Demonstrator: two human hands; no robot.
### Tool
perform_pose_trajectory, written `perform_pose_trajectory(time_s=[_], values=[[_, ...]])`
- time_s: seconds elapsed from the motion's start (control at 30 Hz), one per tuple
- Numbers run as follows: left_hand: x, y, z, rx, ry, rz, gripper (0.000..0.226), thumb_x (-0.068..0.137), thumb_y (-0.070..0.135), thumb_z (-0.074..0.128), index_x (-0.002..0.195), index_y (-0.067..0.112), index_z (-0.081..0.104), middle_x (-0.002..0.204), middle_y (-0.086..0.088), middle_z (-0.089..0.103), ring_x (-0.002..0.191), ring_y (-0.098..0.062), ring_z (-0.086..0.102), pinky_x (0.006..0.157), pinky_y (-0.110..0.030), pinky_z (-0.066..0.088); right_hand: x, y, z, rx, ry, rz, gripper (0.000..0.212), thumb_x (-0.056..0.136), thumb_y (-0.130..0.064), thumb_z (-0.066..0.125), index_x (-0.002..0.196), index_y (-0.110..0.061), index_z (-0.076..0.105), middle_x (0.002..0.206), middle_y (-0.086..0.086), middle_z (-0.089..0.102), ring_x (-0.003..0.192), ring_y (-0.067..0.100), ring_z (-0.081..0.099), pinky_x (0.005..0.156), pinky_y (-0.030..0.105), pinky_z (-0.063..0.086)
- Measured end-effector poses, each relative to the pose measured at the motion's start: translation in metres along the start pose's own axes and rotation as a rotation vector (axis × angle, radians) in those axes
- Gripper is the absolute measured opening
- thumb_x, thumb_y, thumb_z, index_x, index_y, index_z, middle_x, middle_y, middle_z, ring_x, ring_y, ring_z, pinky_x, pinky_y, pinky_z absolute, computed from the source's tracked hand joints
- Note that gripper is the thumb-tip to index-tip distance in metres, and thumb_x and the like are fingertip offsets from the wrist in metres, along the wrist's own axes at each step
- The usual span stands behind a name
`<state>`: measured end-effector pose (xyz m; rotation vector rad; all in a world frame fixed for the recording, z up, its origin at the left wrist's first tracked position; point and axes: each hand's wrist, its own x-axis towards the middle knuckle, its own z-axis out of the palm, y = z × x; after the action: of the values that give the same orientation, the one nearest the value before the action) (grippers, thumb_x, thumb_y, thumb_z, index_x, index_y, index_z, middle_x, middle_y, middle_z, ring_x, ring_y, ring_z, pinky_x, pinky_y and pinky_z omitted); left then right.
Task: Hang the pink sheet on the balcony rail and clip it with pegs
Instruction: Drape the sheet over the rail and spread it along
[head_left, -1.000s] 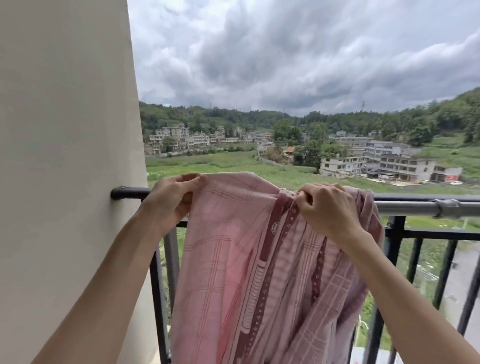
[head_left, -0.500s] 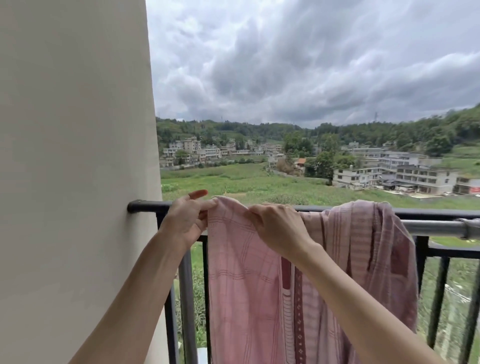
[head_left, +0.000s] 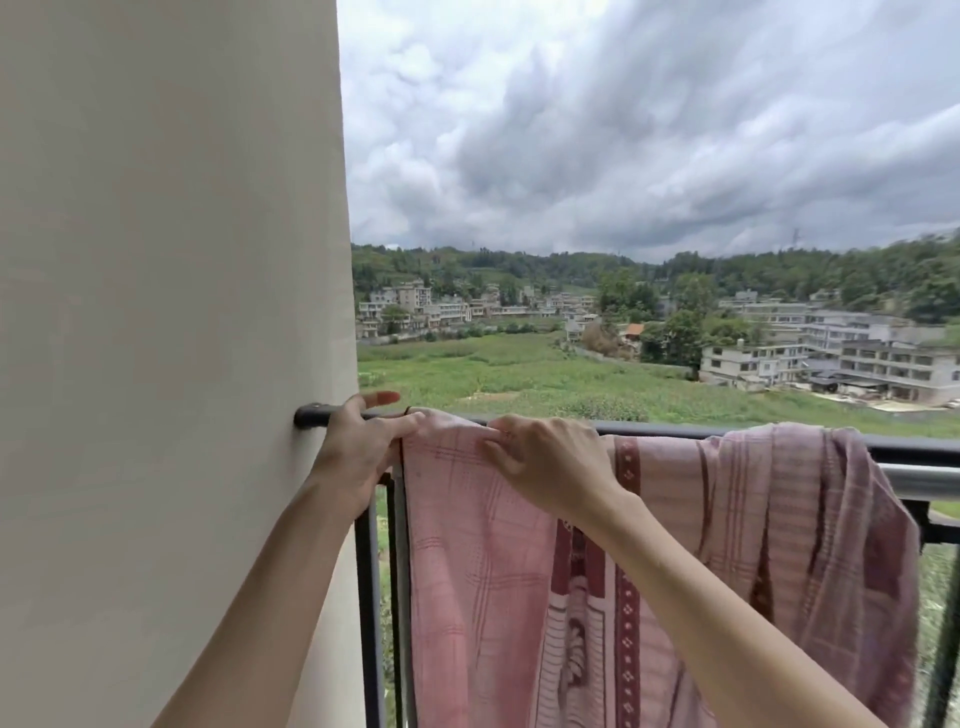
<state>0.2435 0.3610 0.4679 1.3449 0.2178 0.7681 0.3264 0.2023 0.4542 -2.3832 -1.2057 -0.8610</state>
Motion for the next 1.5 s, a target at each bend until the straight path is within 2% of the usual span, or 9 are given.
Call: perform_pose_trajectory(time_s=[0.23, 0.33, 0.47, 0.63, 0.8, 1.1, 1.3, 1.4, 1.5], values=[[0.000, -0.008, -0.008, 0.300, 0.108, 0.141, 0.015, 0.076, 0.006, 0.071, 0.085, 0.011, 0.060, 0.086, -0.010, 0.064, 0.078, -0.021, 0.062, 0.070, -0.024, 0.053, -0.013, 0.009, 0.002, -0.182, 0.079, -0.030, 0.048, 0.091, -0.060, 0.033, 0.097, -0.022, 0.062, 0.083, -0.003, 0.067, 0.078, 0.018, 0.062, 0.063, 0.027, 0.030], [-0.010, -0.020, 0.001, 0.922, 0.250, 0.480, 0.017, 0.086, 0.016, 0.062, 0.102, 0.013, 0.064, 0.102, -0.009, 0.060, 0.098, -0.026, 0.054, 0.086, -0.031, 0.040, -0.023, 0.020, 0.006, -0.136, 0.201, -0.038, 0.052, 0.088, -0.056, 0.030, 0.083, -0.020, 0.067, 0.074, -0.004, 0.069, 0.069, 0.019, 0.066, 0.064, 0.029, 0.042], [-0.031, -0.035, 0.044, 1.063, 0.033, 0.861, 0.029, 0.095, 0.029, 0.044, 0.112, 0.015, 0.063, 0.114, -0.003, 0.060, 0.111, -0.022, 0.051, 0.100, -0.039, 0.037, -0.036, 0.029, -0.006, -0.023, 0.283, 0.052, 0.048, 0.093, -0.040, 0.029, 0.101, -0.015, 0.069, 0.094, 0.001, 0.073, 0.086, 0.023, 0.067, 0.075, 0.035, 0.050], [-0.027, -0.070, 0.074, 1.227, -0.072, 0.826, 0.051, 0.096, 0.047, 0.015, 0.100, 0.020, 0.059, 0.095, 0.003, 0.062, 0.095, -0.020, 0.054, 0.088, -0.028, 0.025, -0.065, 0.064, -0.018, -0.203, 0.243, 0.193, 0.053, 0.094, -0.047, 0.026, 0.093, -0.013, 0.067, 0.085, 0.003, 0.072, 0.080, 0.024, 0.066, 0.080, 0.036, 0.047], [-0.020, -0.075, 0.077, 1.224, 0.067, 0.861, 0.044, 0.096, 0.035, 0.025, 0.081, 0.013, 0.060, 0.076, -0.002, 0.063, 0.077, -0.024, 0.055, 0.077, -0.032, 0.025, -0.085, 0.096, -0.027, -0.354, 0.244, 0.207, 0.054, 0.096, -0.048, 0.025, 0.083, -0.013, 0.064, 0.075, 0.003, 0.067, 0.070, 0.024, 0.063, 0.074, 0.034, 0.048], [-0.018, -0.080, 0.085, 1.193, 0.127, 0.859, 0.043, 0.093, 0.029, 0.027, 0.078, 0.007, 0.062, 0.078, -0.009, 0.066, 0.080, -0.030, 0.056, 0.081, -0.036, 0.028, -0.126, 0.159, -0.066, -0.275, 0.294, 0.399, 0.051, 0.087, -0.037, 0.020, 0.080, -0.008, 0.062, 0.080, 0.009, 0.066, 0.078, 0.027, 0.059, 0.070, 0.030, 0.038], [-0.018, -0.080, 0.083, 1.145, 0.147, 0.862, 0.045, 0.092, 0.031, 0.025, 0.077, 0.008, 0.061, 0.076, -0.007, 0.064, 0.077, -0.028, 0.054, 0.082, -0.035, 0.028, -0.099, 0.114, -0.042, -0.257, 0.370, 0.356, 0.054, 0.091, -0.048, 0.028, 0.105, -0.013, 0.066, 0.105, 0.005, 0.070, 0.101, 0.024, 0.060, 0.104, 0.043, 0.023], [-0.018, -0.081, 0.086, 1.143, 0.158, 0.858, 0.045, 0.092, 0.034, 0.026, 0.076, 0.010, 0.061, 0.075, -0.006, 0.063, 0.077, -0.027, 0.054, 0.082, -0.035, 0.027, -0.077, 0.086, -0.021, -0.227, 0.330, 0.217, 0.051, 0.093, -0.047, 0.029, 0.103, -0.014, 0.067, 0.095, 0.003, 0.072, 0.089, 0.023, 0.065, 0.091, 0.041, 0.038], [-0.017, -0.081, 0.083, 1.141, 0.166, 0.855, 0.045, 0.091, 0.033, 0.026, 0.075, 0.010, 0.061, 0.073, -0.005, 0.063, 0.075, -0.027, 0.054, 0.082, -0.035, 0.027, -0.077, 0.094, -0.018, -0.367, 0.375, 0.202, 0.051, 0.095, -0.043, 0.029, 0.075, -0.013, 0.066, 0.069, 0.001, 0.067, 0.063, 0.022, 0.062, 0.068, 0.033, 0.044]])
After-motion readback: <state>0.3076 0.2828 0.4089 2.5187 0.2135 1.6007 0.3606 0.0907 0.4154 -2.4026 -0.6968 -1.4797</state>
